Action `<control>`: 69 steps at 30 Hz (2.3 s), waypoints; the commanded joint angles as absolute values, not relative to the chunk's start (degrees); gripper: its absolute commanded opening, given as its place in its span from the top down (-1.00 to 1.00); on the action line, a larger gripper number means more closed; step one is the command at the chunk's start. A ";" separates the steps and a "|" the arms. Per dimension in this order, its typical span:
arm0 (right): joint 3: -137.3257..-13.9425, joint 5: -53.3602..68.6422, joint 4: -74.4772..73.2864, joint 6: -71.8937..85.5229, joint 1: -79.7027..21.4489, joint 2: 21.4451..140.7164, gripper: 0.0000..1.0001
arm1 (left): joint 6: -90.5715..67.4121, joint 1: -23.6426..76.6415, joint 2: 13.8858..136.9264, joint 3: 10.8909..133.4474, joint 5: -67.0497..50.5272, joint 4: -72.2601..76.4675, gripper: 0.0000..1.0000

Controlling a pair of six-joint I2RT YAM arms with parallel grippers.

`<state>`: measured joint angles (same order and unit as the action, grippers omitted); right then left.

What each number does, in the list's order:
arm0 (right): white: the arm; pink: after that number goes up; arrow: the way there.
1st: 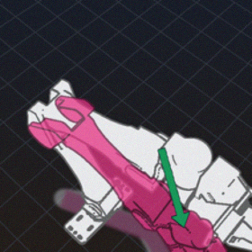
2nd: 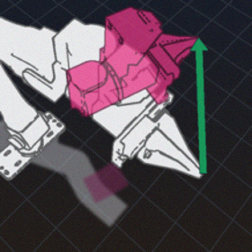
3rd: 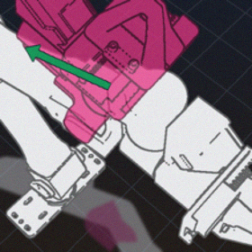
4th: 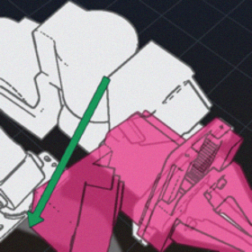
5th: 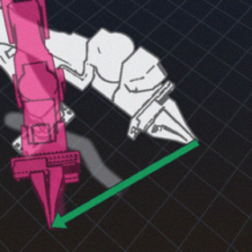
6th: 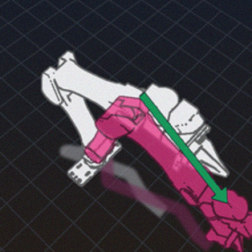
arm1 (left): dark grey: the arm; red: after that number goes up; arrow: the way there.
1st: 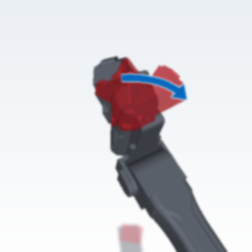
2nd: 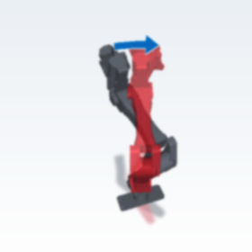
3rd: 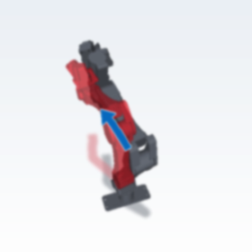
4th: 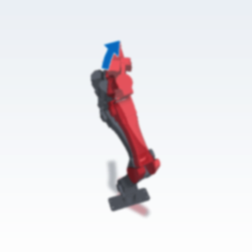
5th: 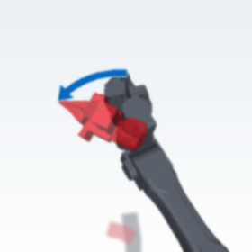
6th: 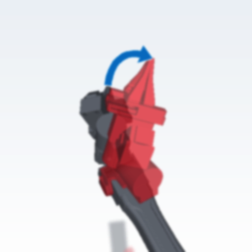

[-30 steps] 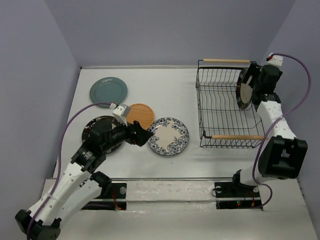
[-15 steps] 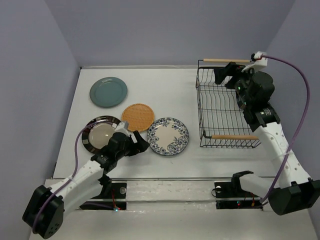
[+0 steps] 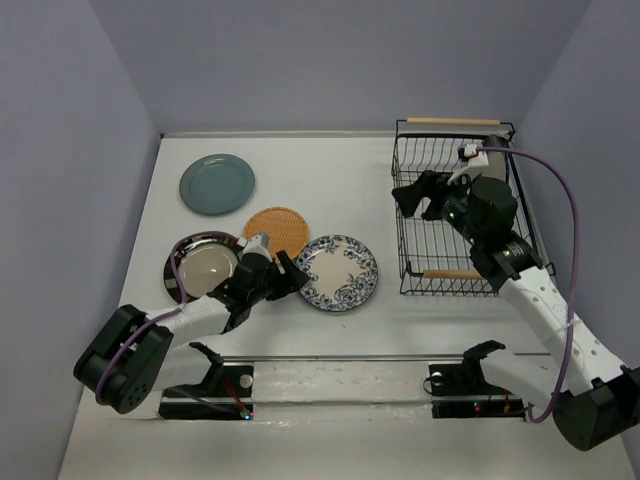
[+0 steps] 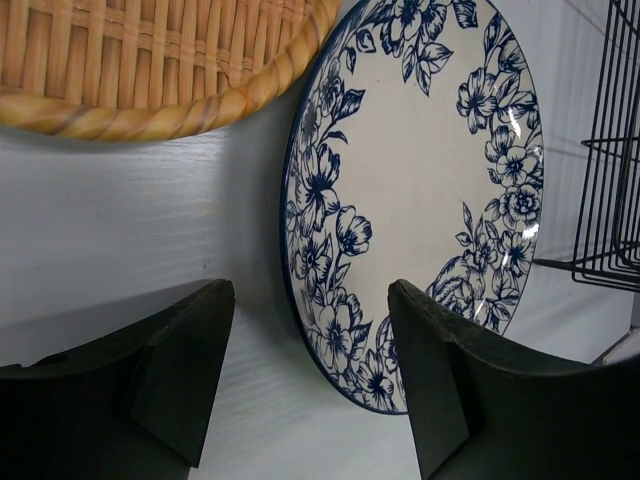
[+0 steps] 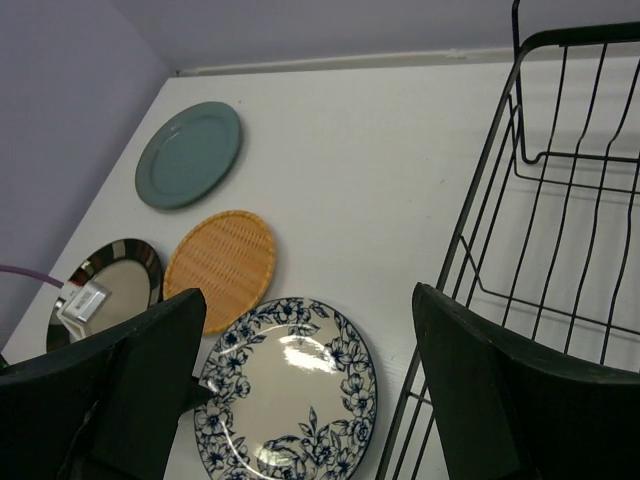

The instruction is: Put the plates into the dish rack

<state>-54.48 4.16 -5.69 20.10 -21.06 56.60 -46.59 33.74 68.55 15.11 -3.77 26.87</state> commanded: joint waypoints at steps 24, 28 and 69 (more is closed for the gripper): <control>-53.08 11.84 -6.32 21.71 -23.29 53.52 -0.80 | -51.06 35.07 69.80 11.78 -5.26 44.04 0.89; -57.74 20.47 -10.28 18.29 -23.91 56.86 -0.83 | -51.68 35.07 56.21 13.96 -5.36 37.20 0.89; -59.32 46.49 -4.83 20.13 -29.71 67.41 0.64 | -42.89 34.19 32.08 38.67 -6.85 18.98 0.89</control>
<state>-58.13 34.22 -10.20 17.52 -26.92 68.27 -39.03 33.50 34.24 33.17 -2.28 4.40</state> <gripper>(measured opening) 0.246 0.107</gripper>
